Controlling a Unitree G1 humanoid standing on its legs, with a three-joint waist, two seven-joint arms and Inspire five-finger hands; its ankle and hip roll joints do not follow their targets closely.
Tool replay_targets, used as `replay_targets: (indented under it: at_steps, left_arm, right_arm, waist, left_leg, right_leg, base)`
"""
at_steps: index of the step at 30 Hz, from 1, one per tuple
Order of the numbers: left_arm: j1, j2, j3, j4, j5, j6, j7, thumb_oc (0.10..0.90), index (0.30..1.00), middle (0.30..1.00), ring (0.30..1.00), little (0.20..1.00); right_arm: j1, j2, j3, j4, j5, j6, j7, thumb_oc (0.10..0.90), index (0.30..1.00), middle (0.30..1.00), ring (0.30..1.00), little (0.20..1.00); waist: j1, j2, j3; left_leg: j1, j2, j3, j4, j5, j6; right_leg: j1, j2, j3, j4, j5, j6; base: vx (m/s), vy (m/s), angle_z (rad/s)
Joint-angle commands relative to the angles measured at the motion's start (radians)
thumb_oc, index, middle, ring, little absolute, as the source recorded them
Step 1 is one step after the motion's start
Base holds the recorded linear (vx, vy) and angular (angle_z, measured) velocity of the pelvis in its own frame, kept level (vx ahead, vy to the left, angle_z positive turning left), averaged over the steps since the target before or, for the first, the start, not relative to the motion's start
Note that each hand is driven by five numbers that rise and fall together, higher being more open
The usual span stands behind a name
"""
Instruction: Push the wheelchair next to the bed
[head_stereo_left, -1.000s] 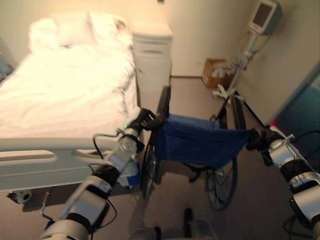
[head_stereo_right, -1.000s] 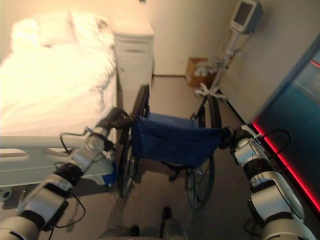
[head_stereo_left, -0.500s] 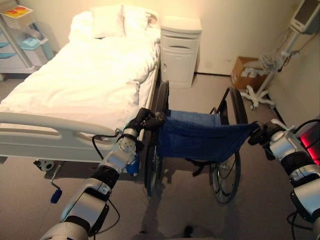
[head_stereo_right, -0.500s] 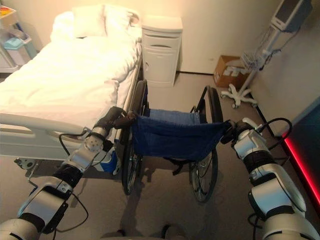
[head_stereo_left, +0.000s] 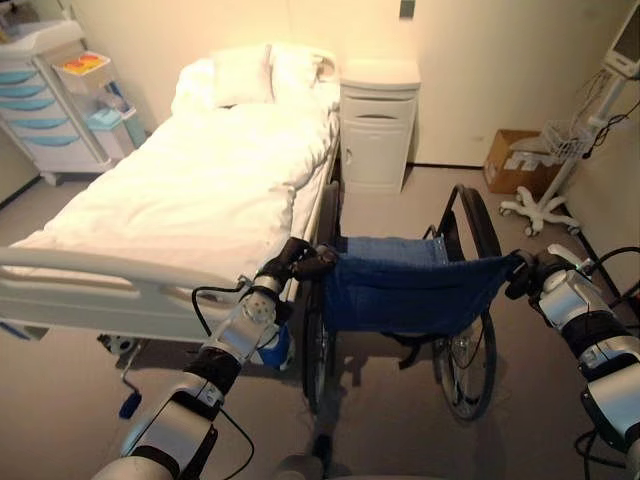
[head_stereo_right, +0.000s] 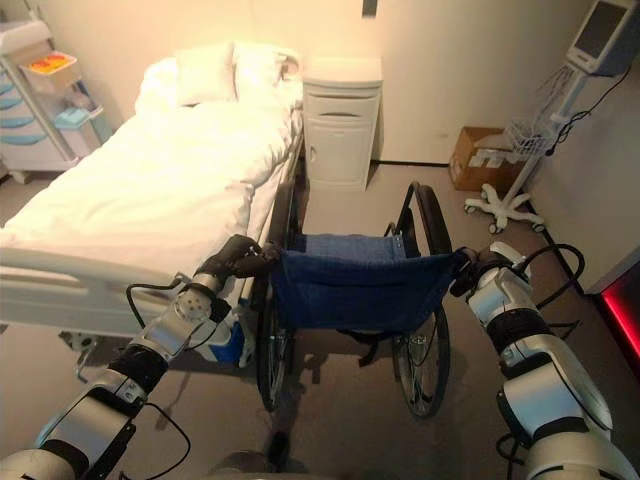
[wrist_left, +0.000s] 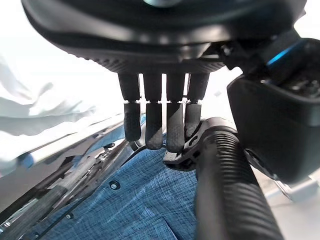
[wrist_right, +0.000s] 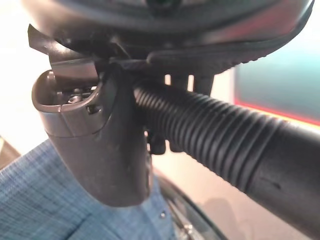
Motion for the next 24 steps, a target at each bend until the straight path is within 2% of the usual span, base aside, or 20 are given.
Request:
replay_targets:
  at_steps: [1,2,3,5,6,7,8,9,11,12,14,15,17,18,20,21,22,24]
  left_arm:
    - [0.056,0.019,-0.080,0.154,0.064,0.077,-0.056,0.400,0.300,0.300,0.300,0.300]
    - [0.064,0.018,-0.082,0.154,0.066,0.077,-0.052,0.400,0.300,0.300,0.300,0.300]
    - [0.072,0.016,-0.075,0.153,0.071,0.082,-0.052,0.400,0.300,0.300,0.300,0.300]
    - [0.069,0.014,-0.074,0.155,0.046,0.107,-0.048,0.400,0.300,0.300,0.300,0.300]
    - [0.067,0.014,-0.070,0.170,0.041,0.106,-0.057,0.400,0.300,0.300,0.300,0.300]
    - [0.065,0.016,-0.072,0.175,0.047,0.103,-0.063,0.400,0.300,0.300,0.300,0.300]
    - [0.063,0.024,-0.077,0.177,0.068,0.098,-0.066,0.400,0.300,0.300,0.300,0.300]
    - [0.064,0.032,-0.088,0.182,0.062,0.096,-0.055,0.400,0.300,0.300,0.300,0.300]
    - [0.062,0.037,-0.097,0.200,0.061,0.084,-0.047,0.400,0.300,0.300,0.300,0.300]
    - [0.060,0.033,-0.102,0.209,0.064,0.075,-0.038,0.400,0.300,0.300,0.300,0.300]
    - [0.056,0.026,-0.103,0.219,0.065,0.065,-0.029,0.400,0.300,0.300,0.300,0.300]
    - [0.055,0.022,-0.104,0.213,0.071,0.057,-0.024,0.400,0.300,0.300,0.300,0.300]
    - [0.055,0.021,-0.107,0.202,0.083,0.055,-0.025,0.400,0.300,0.300,0.300,0.300]
    - [0.051,0.021,-0.107,0.190,0.090,0.059,-0.029,0.400,0.300,0.300,0.300,0.300]
    - [0.036,0.019,-0.107,0.182,0.086,0.066,-0.040,0.400,0.300,0.300,0.300,0.300]
    - [0.034,0.019,-0.107,0.181,0.086,0.067,-0.044,0.400,0.300,0.300,0.300,0.300]
    - [0.020,0.016,-0.110,0.179,0.075,0.067,-0.054,0.400,0.300,0.300,0.300,0.300]
    - [0.007,0.015,-0.114,0.171,0.071,0.081,-0.066,0.400,0.300,0.300,0.300,0.300]
  right_arm:
    - [-0.002,0.152,0.041,-0.040,0.021,-0.144,0.098,0.400,0.300,0.300,0.300,0.300]
    - [-0.006,0.149,0.040,-0.039,0.016,-0.152,0.109,0.400,0.300,0.300,0.300,0.300]
    - [-0.018,0.143,0.038,-0.038,0.011,-0.158,0.124,0.400,0.300,0.300,0.300,0.300]
    - [-0.021,0.146,0.032,-0.034,0.009,-0.166,0.129,0.400,0.300,0.300,0.300,0.300]
    - [-0.013,0.154,0.019,-0.026,-0.002,-0.180,0.150,0.400,0.300,0.300,0.300,0.300]
    - [-0.009,0.156,0.020,-0.026,0.002,-0.186,0.145,0.400,0.300,0.300,0.300,0.300]
    - [0.010,0.154,0.025,-0.028,0.007,-0.214,0.113,0.400,0.300,0.300,0.300,0.300]
    - [0.026,0.151,0.022,-0.030,0.011,-0.248,0.087,0.400,0.300,0.300,0.300,0.300]
    - [0.041,0.145,0.019,-0.034,0.008,-0.282,0.068,0.400,0.300,0.300,0.300,0.300]
    - [0.028,0.147,0.027,-0.018,0.009,-0.299,0.050,0.400,0.300,0.300,0.300,0.300]
    - [0.006,0.154,0.037,0.010,0.009,-0.313,0.038,0.400,0.300,0.300,0.300,0.300]
    - [-0.015,0.154,0.043,0.025,0.013,-0.318,0.027,0.400,0.300,0.300,0.300,0.300]
    - [-0.028,0.146,0.045,0.028,0.028,-0.315,0.014,0.400,0.300,0.300,0.300,0.300]
    - [-0.045,0.135,0.050,0.022,0.044,-0.302,0.013,0.400,0.300,0.300,0.300,0.300]
    - [-0.059,0.123,0.054,0.006,0.043,-0.269,0.019,0.400,0.300,0.300,0.300,0.300]
    - [-0.060,0.121,0.055,0.004,0.043,-0.263,0.019,0.400,0.300,0.300,0.300,0.300]
    - [-0.067,0.114,0.058,-0.002,0.047,-0.237,0.021,0.400,0.300,0.300,0.300,0.300]
    - [-0.068,0.112,0.045,-0.004,0.040,-0.226,0.026,0.400,0.300,0.300,0.300,0.300]
  waist:
    - [0.015,-0.015,0.072]
    - [0.027,-0.015,0.065]
    - [0.036,-0.020,0.057]
    - [0.035,-0.030,0.045]
    - [0.040,-0.047,0.035]
    - [0.041,-0.053,0.031]
    - [0.040,-0.056,0.027]
    - [0.033,-0.053,0.025]
    - [0.027,-0.052,0.022]
    - [0.021,-0.041,0.027]
    - [0.009,-0.032,0.042]
    - [0.000,-0.028,0.055]
    - [-0.006,-0.037,0.069]
    - [-0.015,-0.050,0.077]
    - [-0.033,-0.054,0.082]
    - [-0.036,-0.053,0.082]
    - [-0.050,-0.051,0.078]
    - [-0.051,-0.050,0.071]
  left_leg:
    - [-0.007,-0.035,-0.003,-0.155,0.158,-0.002]
    - [-0.022,-0.034,0.013,-0.170,0.174,-0.005]
    - [-0.030,-0.029,0.068,-0.162,0.165,0.001]
    - [-0.040,-0.018,0.097,-0.085,0.107,0.025]
    - [-0.053,-0.030,0.098,-0.065,0.089,0.042]
    - [-0.051,-0.030,0.101,-0.060,0.080,0.050]
    - [-0.036,-0.031,0.100,-0.068,0.071,0.072]
    - [-0.019,-0.034,0.095,-0.076,0.066,0.083]
    - [0.001,-0.041,0.094,-0.080,0.053,0.094]
    - [0.034,-0.033,0.092,-0.087,0.039,0.095]
    - [0.076,-0.032,0.076,-0.108,0.029,0.097]
    - [0.104,-0.042,0.046,-0.125,0.020,0.097]
    - [0.121,-0.056,0.025,-0.129,0.006,0.094]
    - [0.136,-0.071,0.005,-0.128,-0.010,0.092]
    - [0.155,-0.078,-0.023,-0.122,-0.028,0.090]
    - [0.158,-0.077,-0.027,-0.123,-0.030,0.089]
    - [0.169,-0.081,-0.052,-0.126,-0.037,0.089]
    - [0.166,-0.087,-0.074,-0.137,-0.025,0.088]
  right_leg:
    - [0.027,0.047,0.028,0.115,0.036,0.002]
    - [0.060,0.044,0.031,0.116,0.030,0.010]
    - [0.088,0.026,0.018,0.123,0.022,0.024]
    - [0.086,0.005,0.006,0.176,0.011,0.025]
    - [0.082,-0.019,0.003,0.229,0.070,0.057]
    - [0.072,-0.027,0.002,0.250,0.083,0.067]
    - [0.036,-0.036,0.008,0.386,0.169,0.106]
    - [-0.002,-0.034,0.019,0.468,0.224,0.117]
    - [-0.055,-0.055,0.014,0.512,0.277,0.121]
    - [-0.138,-0.086,-0.009,0.499,0.295,0.116]
    - [-0.221,-0.102,-0.023,0.484,0.280,0.108]
    - [-0.284,-0.103,-0.022,0.393,0.266,0.098]
    - [-0.299,-0.120,-0.027,0.295,0.271,0.098]
    - [-0.316,-0.127,-0.015,0.184,0.290,0.104]
    - [-0.330,-0.124,0.019,0.098,0.301,0.107]
    - [-0.329,-0.121,0.026,0.089,0.301,0.107]
    - [-0.332,-0.101,0.070,0.070,0.303,0.108]
    - [-0.303,-0.076,0.097,0.083,0.290,0.108]
  base:
    - [0.42,0.254,-0.03]
    - [0.57,0.396,-0.12]
    - [0.42,0.334,-0.25]
    - [0.30,0.295,-0.44]
    - [0.23,0.239,-0.33]
    - [0.27,0.249,-0.15]
    - [0.29,0.237,-0.23]
    - [0.33,0.247,-0.39]
    - [0.29,0.149,-0.23]
    - [0.25,0.085,-0.03]
    - [0.27,0.026,-0.09]
    - [0.30,-0.022,0.10]
    - [0.29,-0.098,0.17]
    - [0.30,-0.124,0.23]
    - [0.29,-0.086,0.54]
    - [0.34,-0.074,0.85]
    - [0.23,-0.044,0.72]
    - [0.29,-0.105,0.84]
